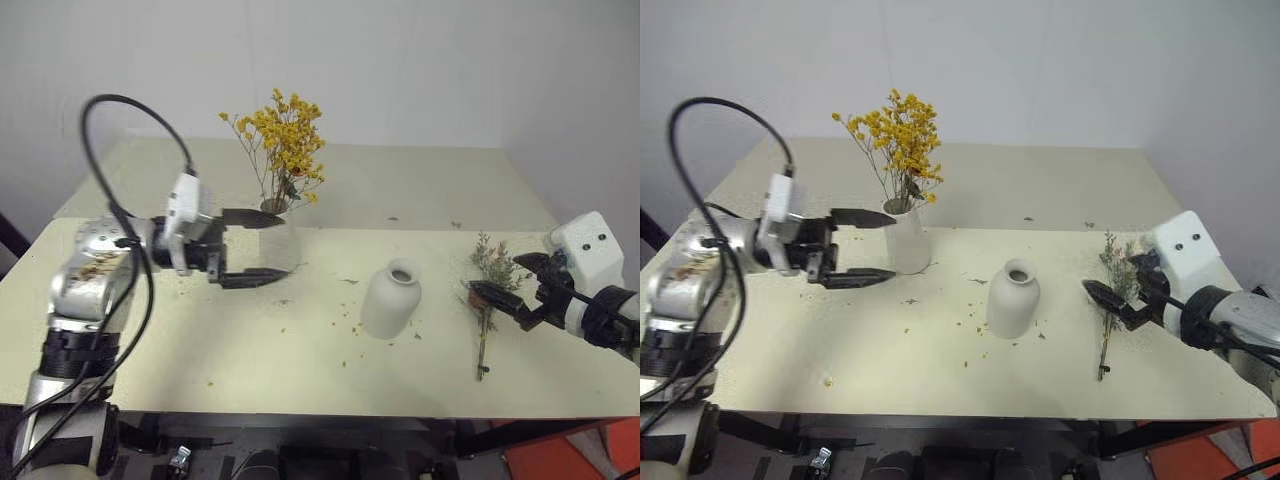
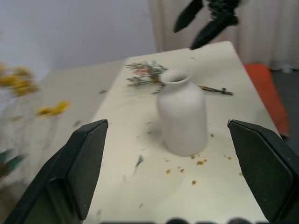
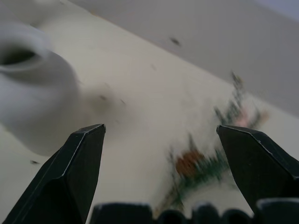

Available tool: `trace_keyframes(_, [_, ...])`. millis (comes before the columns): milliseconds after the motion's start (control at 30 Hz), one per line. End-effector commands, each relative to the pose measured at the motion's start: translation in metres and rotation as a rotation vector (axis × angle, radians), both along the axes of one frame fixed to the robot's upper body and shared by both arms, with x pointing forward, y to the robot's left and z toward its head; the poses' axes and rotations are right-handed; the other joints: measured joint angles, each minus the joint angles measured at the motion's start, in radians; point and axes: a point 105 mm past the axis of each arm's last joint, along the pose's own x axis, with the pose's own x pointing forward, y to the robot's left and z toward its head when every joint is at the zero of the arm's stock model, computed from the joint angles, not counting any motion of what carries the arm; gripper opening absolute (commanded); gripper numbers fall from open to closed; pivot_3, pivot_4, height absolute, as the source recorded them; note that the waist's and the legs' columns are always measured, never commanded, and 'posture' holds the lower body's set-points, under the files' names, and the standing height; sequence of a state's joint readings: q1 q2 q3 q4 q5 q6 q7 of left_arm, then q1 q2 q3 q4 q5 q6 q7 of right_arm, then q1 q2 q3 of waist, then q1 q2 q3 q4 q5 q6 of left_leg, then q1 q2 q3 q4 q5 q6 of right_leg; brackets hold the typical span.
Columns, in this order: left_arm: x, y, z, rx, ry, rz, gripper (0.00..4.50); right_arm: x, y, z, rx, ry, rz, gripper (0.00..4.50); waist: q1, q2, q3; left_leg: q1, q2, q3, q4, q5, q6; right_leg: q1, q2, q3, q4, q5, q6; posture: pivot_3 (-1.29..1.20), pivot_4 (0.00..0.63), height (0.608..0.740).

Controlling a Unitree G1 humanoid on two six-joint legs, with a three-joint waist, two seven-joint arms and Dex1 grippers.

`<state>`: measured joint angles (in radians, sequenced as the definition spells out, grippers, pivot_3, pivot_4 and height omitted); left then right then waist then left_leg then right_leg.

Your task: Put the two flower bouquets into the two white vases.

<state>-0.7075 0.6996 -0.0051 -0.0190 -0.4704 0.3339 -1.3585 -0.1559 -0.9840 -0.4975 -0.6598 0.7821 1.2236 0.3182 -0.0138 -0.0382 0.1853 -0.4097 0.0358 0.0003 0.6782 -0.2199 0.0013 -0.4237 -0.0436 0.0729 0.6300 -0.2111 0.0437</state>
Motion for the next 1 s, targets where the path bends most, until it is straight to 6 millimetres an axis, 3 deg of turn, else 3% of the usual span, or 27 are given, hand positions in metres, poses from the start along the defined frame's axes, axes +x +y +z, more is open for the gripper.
trace_keyframes(33, [0.003, -0.018, -0.004, 0.085, -0.034, -0.064, 4.47, 0.009, -0.014, -0.014, 0.020, 0.070, -0.107, 4.50, -0.006, 0.000, 0.000, 0.000, 0.000, 0.000, 0.000, 0.000, 0.000, 0.000, 0.000, 0.000, 0.000, 0.000, 0.000, 0.00, 0.150, 0.740])
trace_keyframes(133, [0.012, -0.031, -0.017, 0.139, -0.037, -0.089, 4.47, 0.018, -0.020, -0.029, 0.036, 0.147, -0.168, 4.50, -0.007, 0.000, 0.000, 0.001, 0.000, 0.000, 0.000, 0.000, 0.000, 0.000, 0.000, 0.001, 0.000, 0.000, 0.000, 0.00, 0.150, 0.740])
trace_keyframes(333, [0.019, -0.046, -0.024, 0.167, -0.045, -0.135, 4.47, 0.030, -0.027, -0.051, 0.058, 0.244, -0.227, 4.50, -0.006, 0.001, 0.000, -0.002, 0.000, 0.000, 0.000, 0.000, 0.000, -0.001, 0.000, 0.001, 0.000, 0.000, 0.000, 0.00, 0.150, 0.740])
trace_keyframes(600, [0.020, -0.052, -0.028, 0.162, -0.047, -0.171, 4.47, 0.034, -0.026, -0.073, 0.089, 0.314, -0.231, 4.50, -0.004, 0.001, 0.000, -0.004, -0.001, 0.000, 0.000, 0.000, 0.000, -0.002, 0.000, 0.001, -0.001, 0.001, -0.001, 0.00, 0.150, 0.740])
trace_keyframes(900, [0.019, -0.056, -0.030, 0.151, -0.059, -0.180, 4.47, 0.055, -0.029, -0.084, 0.129, 0.349, -0.223, 4.50, -0.007, 0.001, 0.000, -0.003, -0.001, 0.000, 0.000, 0.000, 0.001, -0.002, 0.000, 0.001, 0.000, 0.001, 0.000, 0.00, 0.150, 0.740])
trace_keyframes(1000, [0.020, -0.055, -0.032, 0.155, -0.065, -0.174, 4.50, 0.061, -0.028, -0.088, 0.133, 0.367, -0.211, 3.59, -0.007, 0.001, 0.000, -0.003, -0.001, 0.000, 0.000, 0.000, 0.001, -0.002, 0.000, 0.001, 0.000, 0.001, -0.001, 0.00, 0.150, 0.740])
